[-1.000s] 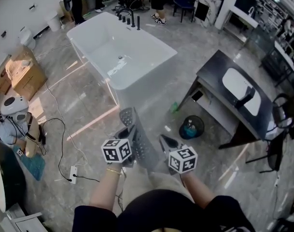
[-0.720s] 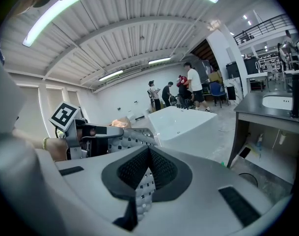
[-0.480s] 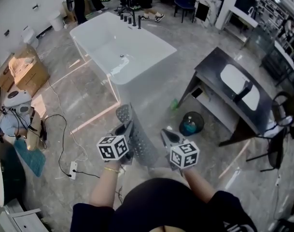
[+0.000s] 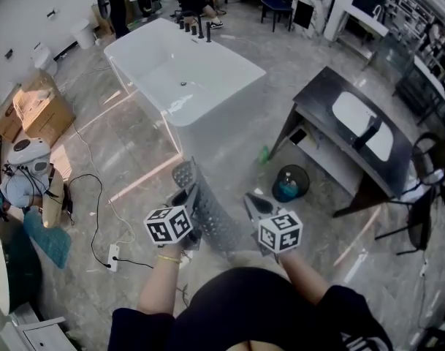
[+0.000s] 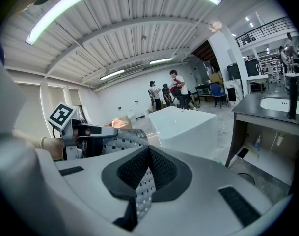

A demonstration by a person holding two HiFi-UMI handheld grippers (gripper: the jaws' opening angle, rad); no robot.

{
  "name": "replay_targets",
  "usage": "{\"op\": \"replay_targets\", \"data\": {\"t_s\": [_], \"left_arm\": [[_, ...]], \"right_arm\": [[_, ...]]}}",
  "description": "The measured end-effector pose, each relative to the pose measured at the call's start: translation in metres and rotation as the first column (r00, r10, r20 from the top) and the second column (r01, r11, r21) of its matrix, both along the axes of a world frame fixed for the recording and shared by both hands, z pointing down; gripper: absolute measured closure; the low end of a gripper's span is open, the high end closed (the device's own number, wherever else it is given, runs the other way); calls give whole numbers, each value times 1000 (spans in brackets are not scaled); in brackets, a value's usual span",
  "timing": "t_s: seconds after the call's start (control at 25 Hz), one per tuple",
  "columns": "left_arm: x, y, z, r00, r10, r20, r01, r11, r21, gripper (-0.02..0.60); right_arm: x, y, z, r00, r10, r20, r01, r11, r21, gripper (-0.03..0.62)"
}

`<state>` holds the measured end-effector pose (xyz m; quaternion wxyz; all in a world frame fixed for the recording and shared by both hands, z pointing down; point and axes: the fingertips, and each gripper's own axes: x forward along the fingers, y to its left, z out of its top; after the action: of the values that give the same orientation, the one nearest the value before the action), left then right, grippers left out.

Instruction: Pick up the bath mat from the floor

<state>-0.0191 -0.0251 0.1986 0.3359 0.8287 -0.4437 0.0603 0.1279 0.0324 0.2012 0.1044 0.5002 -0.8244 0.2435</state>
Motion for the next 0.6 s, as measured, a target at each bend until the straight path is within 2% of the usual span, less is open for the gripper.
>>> {"op": "replay_targets", "data": {"t_s": [0.6], "left_arm": [[-1,6,-6,1000,14,2,-14,1000,18,545]], "right_arm": [[1,3,-5,999,5,-51,-4,1000,11,583]]}}
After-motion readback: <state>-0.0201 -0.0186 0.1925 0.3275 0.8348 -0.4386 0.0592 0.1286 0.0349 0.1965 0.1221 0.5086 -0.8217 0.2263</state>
